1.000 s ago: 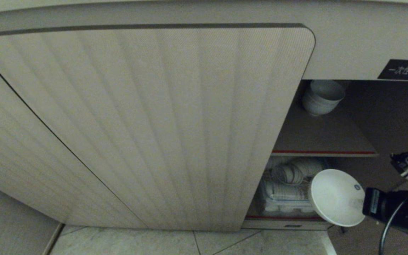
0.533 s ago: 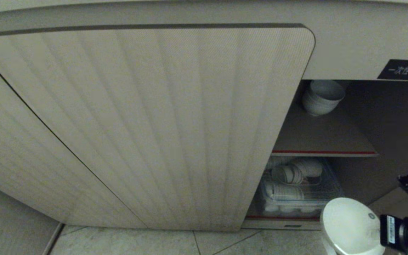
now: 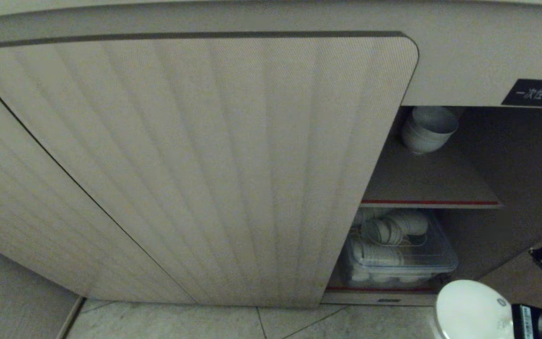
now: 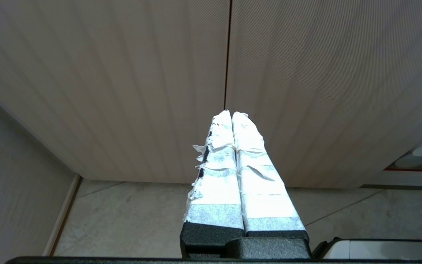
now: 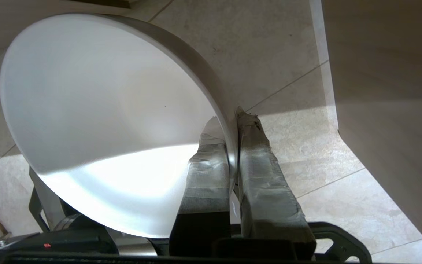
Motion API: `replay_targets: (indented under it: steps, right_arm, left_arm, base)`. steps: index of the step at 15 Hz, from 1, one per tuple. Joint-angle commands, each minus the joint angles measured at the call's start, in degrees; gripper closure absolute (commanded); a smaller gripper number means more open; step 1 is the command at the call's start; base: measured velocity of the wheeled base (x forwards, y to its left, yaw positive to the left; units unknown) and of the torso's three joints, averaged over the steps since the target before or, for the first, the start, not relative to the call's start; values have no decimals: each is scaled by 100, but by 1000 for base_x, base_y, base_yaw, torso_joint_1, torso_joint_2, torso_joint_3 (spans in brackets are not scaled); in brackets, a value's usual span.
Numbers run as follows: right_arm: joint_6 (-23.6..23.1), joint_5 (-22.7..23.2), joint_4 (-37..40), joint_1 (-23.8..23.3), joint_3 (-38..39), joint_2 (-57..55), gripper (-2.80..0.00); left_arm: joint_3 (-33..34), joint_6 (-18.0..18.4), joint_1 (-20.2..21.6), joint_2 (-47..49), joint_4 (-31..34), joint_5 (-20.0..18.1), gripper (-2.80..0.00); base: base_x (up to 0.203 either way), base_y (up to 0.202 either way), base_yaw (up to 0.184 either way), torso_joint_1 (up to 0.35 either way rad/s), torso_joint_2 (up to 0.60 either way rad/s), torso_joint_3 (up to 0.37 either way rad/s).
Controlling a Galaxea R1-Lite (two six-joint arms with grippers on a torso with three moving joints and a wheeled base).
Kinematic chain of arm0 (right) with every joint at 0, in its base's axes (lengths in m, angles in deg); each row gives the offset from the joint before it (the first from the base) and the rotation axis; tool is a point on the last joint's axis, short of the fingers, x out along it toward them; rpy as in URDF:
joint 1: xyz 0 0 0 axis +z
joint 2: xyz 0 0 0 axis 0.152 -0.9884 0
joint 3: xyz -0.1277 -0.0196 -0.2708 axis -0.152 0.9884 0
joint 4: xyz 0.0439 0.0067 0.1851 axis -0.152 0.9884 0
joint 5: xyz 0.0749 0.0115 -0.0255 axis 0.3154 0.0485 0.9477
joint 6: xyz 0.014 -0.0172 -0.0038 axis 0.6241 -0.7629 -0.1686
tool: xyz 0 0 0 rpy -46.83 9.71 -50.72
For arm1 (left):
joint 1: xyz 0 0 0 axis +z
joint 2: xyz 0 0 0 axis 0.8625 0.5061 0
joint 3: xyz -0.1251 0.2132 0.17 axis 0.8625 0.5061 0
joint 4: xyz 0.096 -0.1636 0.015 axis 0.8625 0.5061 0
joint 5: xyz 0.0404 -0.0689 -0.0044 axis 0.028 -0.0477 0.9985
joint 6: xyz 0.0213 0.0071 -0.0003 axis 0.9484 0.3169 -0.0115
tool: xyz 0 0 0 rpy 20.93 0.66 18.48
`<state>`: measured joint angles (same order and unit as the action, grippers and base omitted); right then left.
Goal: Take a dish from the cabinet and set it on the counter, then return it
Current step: Place it on the table
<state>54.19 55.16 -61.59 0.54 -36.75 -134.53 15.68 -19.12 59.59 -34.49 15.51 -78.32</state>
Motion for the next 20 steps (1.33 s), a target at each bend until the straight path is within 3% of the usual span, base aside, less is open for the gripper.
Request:
replay_targets:
  steps: [1, 20]
  right_arm:
    - [7, 4, -18, 3, 79, 77, 0]
    - [58, 162, -59, 3, 203, 315, 0]
  left_arm:
    - [0, -3, 0, -2, -2, 0, 0]
    - [0, -3, 0, -2, -2, 0, 0]
  base:
    - [0, 0, 0, 0, 0, 0]
    - [0, 0, 0, 0, 0, 0]
